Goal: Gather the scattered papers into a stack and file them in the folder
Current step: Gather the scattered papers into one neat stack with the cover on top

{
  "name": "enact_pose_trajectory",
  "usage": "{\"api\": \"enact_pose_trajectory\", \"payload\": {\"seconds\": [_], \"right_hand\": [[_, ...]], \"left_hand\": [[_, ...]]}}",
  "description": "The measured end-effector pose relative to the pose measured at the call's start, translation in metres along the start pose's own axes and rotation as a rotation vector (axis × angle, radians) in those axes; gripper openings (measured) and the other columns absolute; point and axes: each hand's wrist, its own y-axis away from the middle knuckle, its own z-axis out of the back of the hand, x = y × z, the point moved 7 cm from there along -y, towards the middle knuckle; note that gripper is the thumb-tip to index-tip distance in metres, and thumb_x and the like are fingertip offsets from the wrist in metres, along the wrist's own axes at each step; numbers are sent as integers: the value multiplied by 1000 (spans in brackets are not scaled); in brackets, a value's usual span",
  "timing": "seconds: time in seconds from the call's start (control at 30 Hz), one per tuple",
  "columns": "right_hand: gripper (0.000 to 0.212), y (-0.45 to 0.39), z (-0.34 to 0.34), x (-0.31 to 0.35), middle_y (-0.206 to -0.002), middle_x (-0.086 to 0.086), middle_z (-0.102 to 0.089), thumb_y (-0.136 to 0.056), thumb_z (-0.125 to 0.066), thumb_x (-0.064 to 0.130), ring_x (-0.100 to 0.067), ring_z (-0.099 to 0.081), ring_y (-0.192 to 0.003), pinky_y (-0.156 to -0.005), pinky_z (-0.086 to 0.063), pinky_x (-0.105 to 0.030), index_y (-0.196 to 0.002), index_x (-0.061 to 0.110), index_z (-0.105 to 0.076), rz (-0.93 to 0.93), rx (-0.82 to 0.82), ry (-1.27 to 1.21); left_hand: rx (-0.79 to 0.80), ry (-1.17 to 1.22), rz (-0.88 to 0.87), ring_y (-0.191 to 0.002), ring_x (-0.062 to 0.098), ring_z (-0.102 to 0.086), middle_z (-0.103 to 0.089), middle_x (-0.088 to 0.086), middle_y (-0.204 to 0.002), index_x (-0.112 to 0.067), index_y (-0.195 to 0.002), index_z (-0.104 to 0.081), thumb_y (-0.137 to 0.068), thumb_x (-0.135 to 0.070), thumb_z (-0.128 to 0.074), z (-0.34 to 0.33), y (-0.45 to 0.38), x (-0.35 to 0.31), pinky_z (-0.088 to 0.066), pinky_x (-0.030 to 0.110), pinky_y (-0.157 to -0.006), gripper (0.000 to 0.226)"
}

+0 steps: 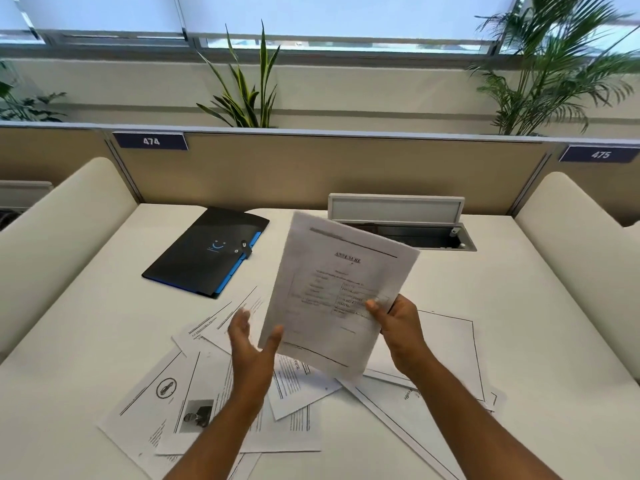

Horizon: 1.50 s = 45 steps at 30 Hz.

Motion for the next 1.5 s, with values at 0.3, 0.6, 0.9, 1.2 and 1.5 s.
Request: {"api": "enact_pose_trajectory", "payload": {"seconds": [0.3, 0.6, 0.9, 1.2, 1.5], "right_hand": [[28, 19, -34, 27, -104, 12, -75, -99, -66, 14, -18, -72, -98, -78, -65, -34, -109, 41, -65, 267, 69, 244], [85, 41, -27, 67, -127, 5, -58, -95, -72, 9, -13, -65, -87, -66, -57, -11, -156, 42, -23, 785, -109, 732], [73, 33, -35, 73, -134, 2, -53, -93, -74, 18, -10, -63, -81, -60, -60, -17, -153, 35, -36, 831, -132, 926], [19, 8, -11, -20, -104, -12, -76, -98, -68, 18, -36, -71, -99, -87, -59, -54, -110, 4, -73, 7, 34, 633], [27, 26, -19, -42, -116, -3, -75, -100, -66, 26, -25, -72, -105, -92, -61, -47, -124, 15, -69, -45, 98, 418]], "left_hand": [[114, -52, -324, -105, 19, -66, -61, -4, -116, -40, -130, -41, -96, -40, -50, -13, -6, -70, -63, 36, -73, 35], [118, -67, -285, -107, 18, -58, -53, -8, -116, -44, -113, -38, -94, -41, -40, -25, 18, -32, -58, 19, -66, 19], [146, -252, -249, -106, 18, -59, -50, -1, -125, -31, -119, -31, -101, -26, -45, -32, 1, -13, -59, 18, -66, 24], [179, -336, -133, -105, 21, -61, -57, 5, -124, -19, -131, -39, -102, -30, -46, -33, -5, 1, -59, 31, -78, 32], [126, -355, -92, -94, 17, -64, -60, 1, -115, -27, -122, -41, -101, -27, -50, -17, 3, 24, -55, 19, -65, 22]]}}
